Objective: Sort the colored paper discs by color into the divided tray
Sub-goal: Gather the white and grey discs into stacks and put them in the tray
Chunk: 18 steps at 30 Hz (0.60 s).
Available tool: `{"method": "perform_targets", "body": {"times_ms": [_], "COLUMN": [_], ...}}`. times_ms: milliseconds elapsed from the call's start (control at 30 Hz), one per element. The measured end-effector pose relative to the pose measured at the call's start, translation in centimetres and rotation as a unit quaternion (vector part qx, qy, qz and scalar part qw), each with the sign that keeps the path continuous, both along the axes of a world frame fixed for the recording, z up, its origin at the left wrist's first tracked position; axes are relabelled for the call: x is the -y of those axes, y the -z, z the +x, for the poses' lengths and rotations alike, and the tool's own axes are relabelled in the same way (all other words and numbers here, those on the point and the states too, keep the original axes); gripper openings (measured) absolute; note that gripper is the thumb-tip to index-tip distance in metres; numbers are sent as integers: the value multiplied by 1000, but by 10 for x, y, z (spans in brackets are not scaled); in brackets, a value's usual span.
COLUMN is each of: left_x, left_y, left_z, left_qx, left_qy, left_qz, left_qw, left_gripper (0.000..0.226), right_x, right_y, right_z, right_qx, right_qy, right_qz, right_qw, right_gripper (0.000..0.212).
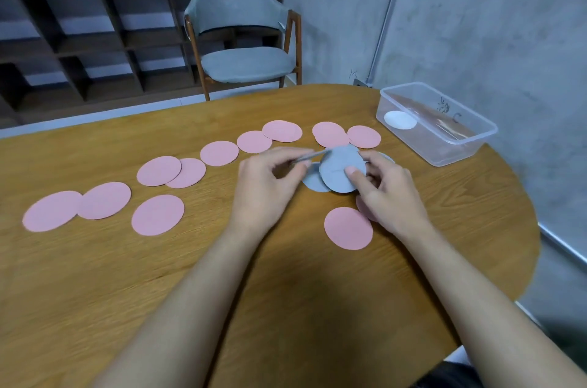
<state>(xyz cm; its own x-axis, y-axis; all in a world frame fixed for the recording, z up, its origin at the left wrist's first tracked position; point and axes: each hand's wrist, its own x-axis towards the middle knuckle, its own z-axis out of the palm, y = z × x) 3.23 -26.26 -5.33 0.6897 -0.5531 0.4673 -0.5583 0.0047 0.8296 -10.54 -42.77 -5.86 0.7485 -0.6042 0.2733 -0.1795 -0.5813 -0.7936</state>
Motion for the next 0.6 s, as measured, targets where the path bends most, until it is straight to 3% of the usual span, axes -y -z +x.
{"method": "perform_targets", "body": {"times_ms": [100,200,400,467,600], "left_x": [4,4,6,6,7], "left_y": [4,5,6,6,4], "left_z": [-5,-6,-5,-3,-2], "left_qx": [72,80,35,-14,-26], "left_qy": [37,56,5,1,29], "left_qz": [57,96,35,38,74], "left_qw": [995,991,999,999,996], "left_gripper": [30,37,15,29,62], "right_x": [-1,-1,-3,-2,-4], "right_y": [-1,-1,-3,-4,-6], "right_z": [-1,-2,-4,-5,-8], "right_qx": [7,13,3,1,18], "right_qy": [-24,-41,-52,-52,-82], "right_qz": [0,-8,-30,-32,-17], "right_qw": [1000,999,998,998,996], "right_gripper": [28,29,35,34,30]}}
